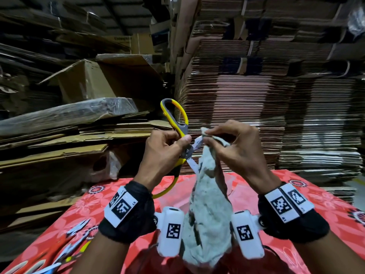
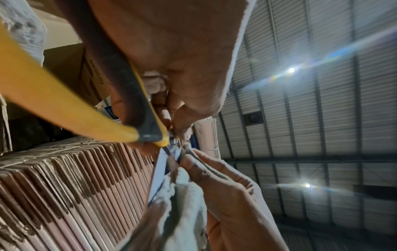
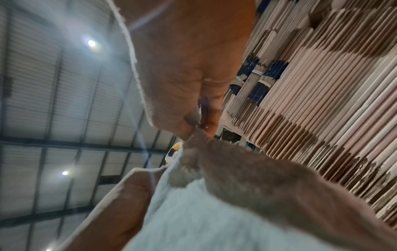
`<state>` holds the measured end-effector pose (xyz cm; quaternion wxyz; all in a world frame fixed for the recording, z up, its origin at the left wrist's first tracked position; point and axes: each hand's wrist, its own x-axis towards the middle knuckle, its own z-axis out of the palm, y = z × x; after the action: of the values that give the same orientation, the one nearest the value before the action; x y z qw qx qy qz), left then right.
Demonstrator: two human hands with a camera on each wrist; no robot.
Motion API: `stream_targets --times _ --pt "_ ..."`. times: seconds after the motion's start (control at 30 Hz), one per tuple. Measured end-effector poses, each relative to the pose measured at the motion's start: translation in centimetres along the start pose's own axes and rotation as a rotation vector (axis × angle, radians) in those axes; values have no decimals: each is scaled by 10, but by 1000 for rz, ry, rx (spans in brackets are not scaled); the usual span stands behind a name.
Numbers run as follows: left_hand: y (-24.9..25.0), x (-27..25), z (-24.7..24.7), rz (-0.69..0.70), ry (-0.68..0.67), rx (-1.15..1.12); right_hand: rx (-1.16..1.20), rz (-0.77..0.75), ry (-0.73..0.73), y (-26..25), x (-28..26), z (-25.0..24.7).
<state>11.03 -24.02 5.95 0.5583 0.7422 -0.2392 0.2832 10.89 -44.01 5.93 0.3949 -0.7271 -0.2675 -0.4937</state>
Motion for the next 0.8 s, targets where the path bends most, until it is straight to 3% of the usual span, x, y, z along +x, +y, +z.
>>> stream_targets --times 0.1,0.23,0.4,0.5,0.67,0.8 --pt "-1 0 3 2 -17 6 -97 -15 64 1 -2 -1" --pt "0 2 2 64 10 36 -80 -108 -74 -10 -7 12" --pt "-1 0 4 83 29 80 -94 7 11 -5 -3 6" --pt "-1 0 6 165 31 184 -170 25 98 2 -2 0" --pt "4 0 5 224 61 231 -80 -99 -20 -12 -8 8" --pt "2 -1 3 216 48 215 -31 -17 10 -5 -4 8"
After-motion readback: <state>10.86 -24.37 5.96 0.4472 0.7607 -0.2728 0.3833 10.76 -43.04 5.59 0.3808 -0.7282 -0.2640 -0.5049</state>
